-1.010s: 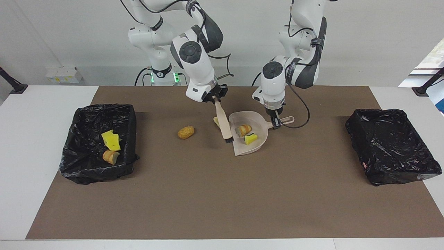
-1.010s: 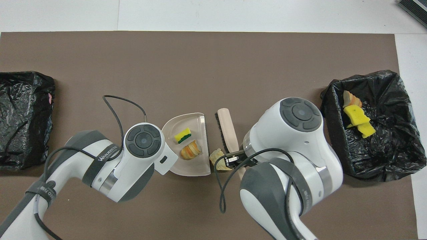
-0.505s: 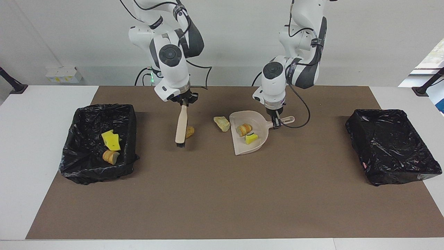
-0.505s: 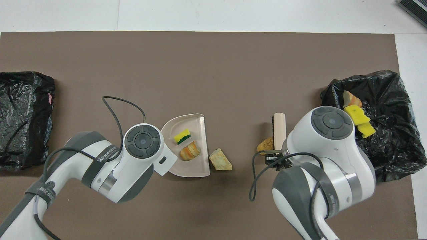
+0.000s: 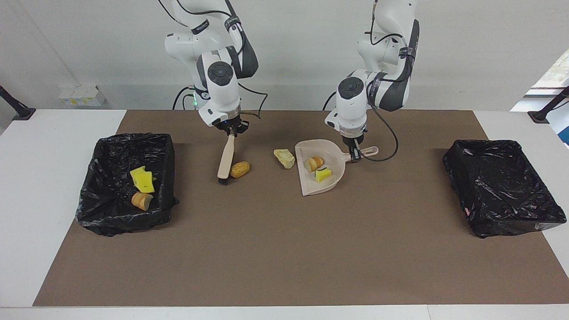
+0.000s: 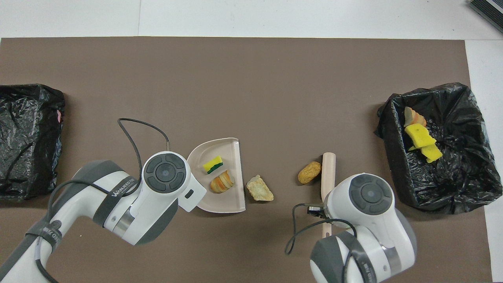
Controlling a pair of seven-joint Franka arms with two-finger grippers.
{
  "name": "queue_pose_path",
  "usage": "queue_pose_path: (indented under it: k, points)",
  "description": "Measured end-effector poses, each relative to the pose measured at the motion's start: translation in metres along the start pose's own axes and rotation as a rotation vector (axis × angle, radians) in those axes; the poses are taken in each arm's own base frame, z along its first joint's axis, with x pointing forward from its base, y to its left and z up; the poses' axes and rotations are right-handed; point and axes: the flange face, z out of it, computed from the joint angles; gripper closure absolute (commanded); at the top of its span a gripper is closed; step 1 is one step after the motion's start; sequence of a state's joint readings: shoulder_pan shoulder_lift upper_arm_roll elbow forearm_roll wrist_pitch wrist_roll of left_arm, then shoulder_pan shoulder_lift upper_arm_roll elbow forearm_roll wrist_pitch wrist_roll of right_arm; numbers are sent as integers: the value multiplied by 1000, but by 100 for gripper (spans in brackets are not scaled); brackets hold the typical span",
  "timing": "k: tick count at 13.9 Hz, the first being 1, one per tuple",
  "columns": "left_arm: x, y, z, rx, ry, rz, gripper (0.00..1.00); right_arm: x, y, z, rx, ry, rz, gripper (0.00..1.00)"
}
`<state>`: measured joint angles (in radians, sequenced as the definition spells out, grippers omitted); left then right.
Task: Sweep and dump trash in bin
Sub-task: 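Sweep the bread rolls into the dustpan with the brush in the right gripper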
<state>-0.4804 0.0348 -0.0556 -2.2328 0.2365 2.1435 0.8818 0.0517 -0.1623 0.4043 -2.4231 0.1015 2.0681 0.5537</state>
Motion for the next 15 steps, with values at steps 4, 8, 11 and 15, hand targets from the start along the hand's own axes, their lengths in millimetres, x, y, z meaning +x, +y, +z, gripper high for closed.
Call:
queue_pose_path:
  k: [4,8,11,15]
  points:
    - [0,0,0,0,0,0,100,-25,-63,6,61,16,-5,100]
    - [0,0,0,1,0,0,100,-30,-128,6,105,-22,-91,100]
    - [0,0,0,2,1,0,100,-20,-190,4,219,-40,-121,100]
    - [-1,0,1,3,2,-2,100,-11,-236,-24,363,-71,-100,100]
